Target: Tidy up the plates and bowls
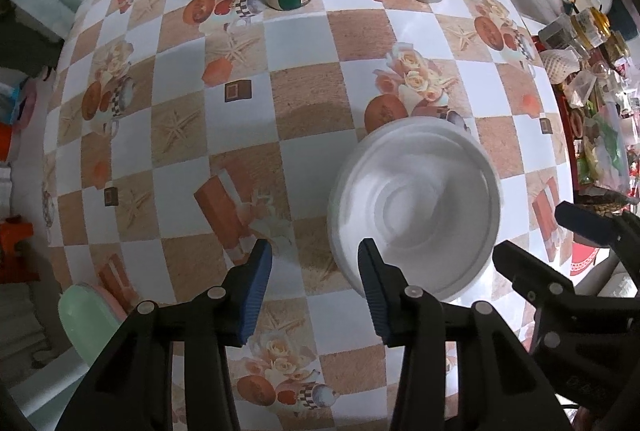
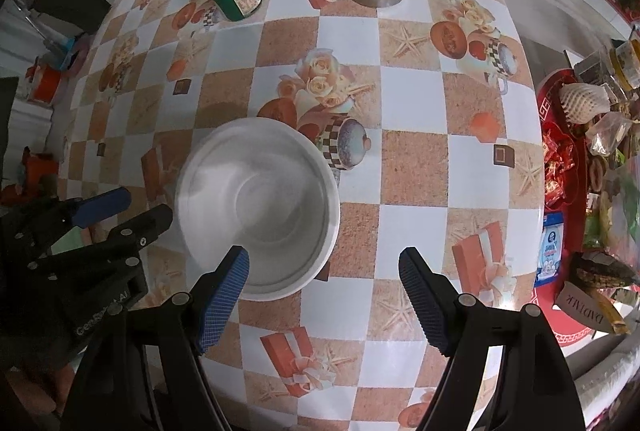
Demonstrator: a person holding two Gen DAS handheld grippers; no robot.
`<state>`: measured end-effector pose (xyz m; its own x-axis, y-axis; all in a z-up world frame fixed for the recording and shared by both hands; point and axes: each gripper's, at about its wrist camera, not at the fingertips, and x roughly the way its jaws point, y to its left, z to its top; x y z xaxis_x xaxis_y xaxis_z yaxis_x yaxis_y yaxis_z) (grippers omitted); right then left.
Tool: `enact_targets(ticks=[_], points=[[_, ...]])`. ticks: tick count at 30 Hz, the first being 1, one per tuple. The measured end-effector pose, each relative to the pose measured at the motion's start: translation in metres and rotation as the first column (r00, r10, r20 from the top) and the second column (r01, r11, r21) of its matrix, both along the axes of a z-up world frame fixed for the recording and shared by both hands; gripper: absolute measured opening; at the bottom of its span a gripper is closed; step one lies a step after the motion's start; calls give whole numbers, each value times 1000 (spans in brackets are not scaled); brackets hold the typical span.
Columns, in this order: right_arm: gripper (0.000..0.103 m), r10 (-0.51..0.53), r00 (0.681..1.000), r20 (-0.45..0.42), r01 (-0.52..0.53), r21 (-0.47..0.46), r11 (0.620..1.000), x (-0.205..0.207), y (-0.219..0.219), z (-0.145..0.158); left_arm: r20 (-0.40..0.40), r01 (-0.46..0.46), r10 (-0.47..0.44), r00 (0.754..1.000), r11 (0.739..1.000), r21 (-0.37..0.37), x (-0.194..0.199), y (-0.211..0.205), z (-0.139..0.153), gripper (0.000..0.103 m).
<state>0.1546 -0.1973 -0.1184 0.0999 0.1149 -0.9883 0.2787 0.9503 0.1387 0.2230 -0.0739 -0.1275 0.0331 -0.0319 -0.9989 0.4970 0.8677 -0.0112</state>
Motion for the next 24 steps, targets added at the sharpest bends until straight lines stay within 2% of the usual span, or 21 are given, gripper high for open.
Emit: enact_targets(ticks=[16, 17, 18, 19, 20, 21, 22, 24], points=[[80, -1, 1000, -25, 1, 8, 1000, 15, -2, -37, -51, -1, 0, 999, 1000, -23, 14, -5, -43, 49], [80, -5, 999, -31, 6, 11, 1000, 16, -3, -40, -52, 3, -4, 999, 1000, -20, 14, -7, -46, 48], [80, -11, 999, -36, 12, 16, 1000, 17, -4, -44, -66, 4, -6, 998, 1000, -27, 14, -8, -49, 42], [76, -16, 999, -41, 17, 19, 1000, 18, -5, -48, -92, 5, -10, 996, 999, -49, 14, -9, -52, 21], [64, -16, 999, -49, 17, 25, 1000, 19, -5, -53, -110, 6, -13, 994, 998, -65, 14, -10, -52, 19], [32, -10, 998, -59, 13, 44, 999, 20, -5, -58, -92, 23, -28, 995, 998, -54, 12, -14, -49, 19], [22, -7, 997, -73, 13, 88, 996, 20, -5, -63, -80, 36, -40, 996, 998, -46, 10, -16, -46, 19], [21, -1, 996, -88, 10, 103, 995, 16, -3, -65, -74, 30, -34, 997, 998, -48, 9, -16, -40, 19]])
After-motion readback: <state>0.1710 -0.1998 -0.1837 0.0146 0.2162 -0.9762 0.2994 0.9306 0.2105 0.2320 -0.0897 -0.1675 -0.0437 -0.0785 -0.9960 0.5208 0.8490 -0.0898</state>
